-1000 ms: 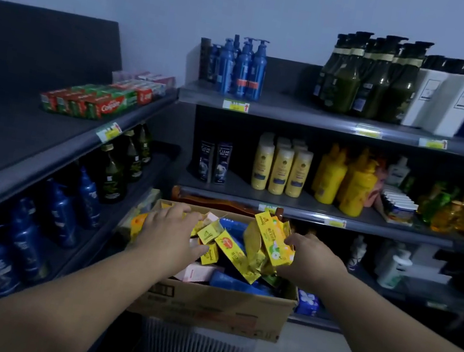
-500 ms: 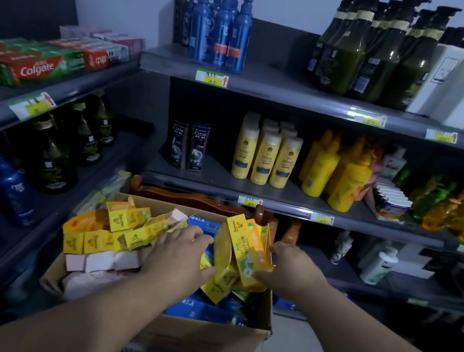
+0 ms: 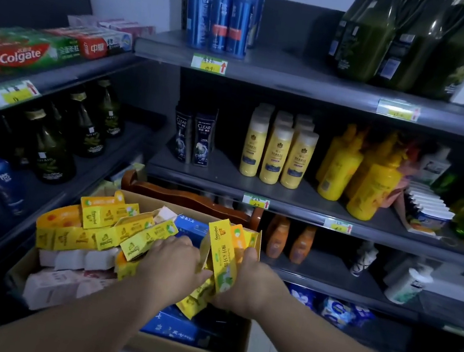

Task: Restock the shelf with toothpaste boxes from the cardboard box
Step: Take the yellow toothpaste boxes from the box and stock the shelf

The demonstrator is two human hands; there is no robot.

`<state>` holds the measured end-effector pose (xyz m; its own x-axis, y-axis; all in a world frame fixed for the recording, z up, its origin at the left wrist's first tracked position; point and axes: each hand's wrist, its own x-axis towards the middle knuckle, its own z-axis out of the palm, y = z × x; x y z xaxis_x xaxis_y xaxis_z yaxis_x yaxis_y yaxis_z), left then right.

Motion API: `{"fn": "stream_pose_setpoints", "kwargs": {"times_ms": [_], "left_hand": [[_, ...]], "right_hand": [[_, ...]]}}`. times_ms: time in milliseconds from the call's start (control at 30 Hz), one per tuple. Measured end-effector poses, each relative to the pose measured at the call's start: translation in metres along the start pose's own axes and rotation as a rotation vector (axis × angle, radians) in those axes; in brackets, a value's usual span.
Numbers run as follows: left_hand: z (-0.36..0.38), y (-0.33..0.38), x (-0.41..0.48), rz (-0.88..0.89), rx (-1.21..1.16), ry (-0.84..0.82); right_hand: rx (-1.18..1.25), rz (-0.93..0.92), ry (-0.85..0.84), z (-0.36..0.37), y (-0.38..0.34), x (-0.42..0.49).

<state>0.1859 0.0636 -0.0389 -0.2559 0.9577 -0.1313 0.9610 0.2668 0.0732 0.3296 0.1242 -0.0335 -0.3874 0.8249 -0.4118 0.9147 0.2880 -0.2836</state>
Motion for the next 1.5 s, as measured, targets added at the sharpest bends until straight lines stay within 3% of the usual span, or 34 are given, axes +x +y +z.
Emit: {"fn": "stream_pose_setpoints", "kwargs": {"times_ms": [233, 567, 667, 867, 1167, 1500], "left_hand": [[-0.014, -0.006, 0.005, -0.18, -0.158, 0.086], [-0.065, -0.054, -0.029, -0.213, -0.418, 0.561], [-0.077, -0.071, -0.051, -0.263, -0.454, 0.686], [-0.093, -0.109, -0.114, -0.449, -0.432, 0.781], [-0.101, -0.173, -0.272, -0.653, -0.393, 0.892], [-0.098, -0.23, -0.563, -0.968, -0.235, 1.041]], "right_hand": [[-0.097, -0.054, 0.072, -0.032, 0.011, 0.0], [-0.09, -0.312, 0.375, -0.08, -0.023, 0.006], [-0.01, -0.399, 0.383, -0.085, -0.045, 0.01], [0.136, -0.603, 0.364, -0.077, -0.109, -0.006], [0.065, -0.993, 0.254, -0.026, -0.235, -0.116], [0.088, -1.405, 0.128, 0.075, -0.377, -0.34]]}}
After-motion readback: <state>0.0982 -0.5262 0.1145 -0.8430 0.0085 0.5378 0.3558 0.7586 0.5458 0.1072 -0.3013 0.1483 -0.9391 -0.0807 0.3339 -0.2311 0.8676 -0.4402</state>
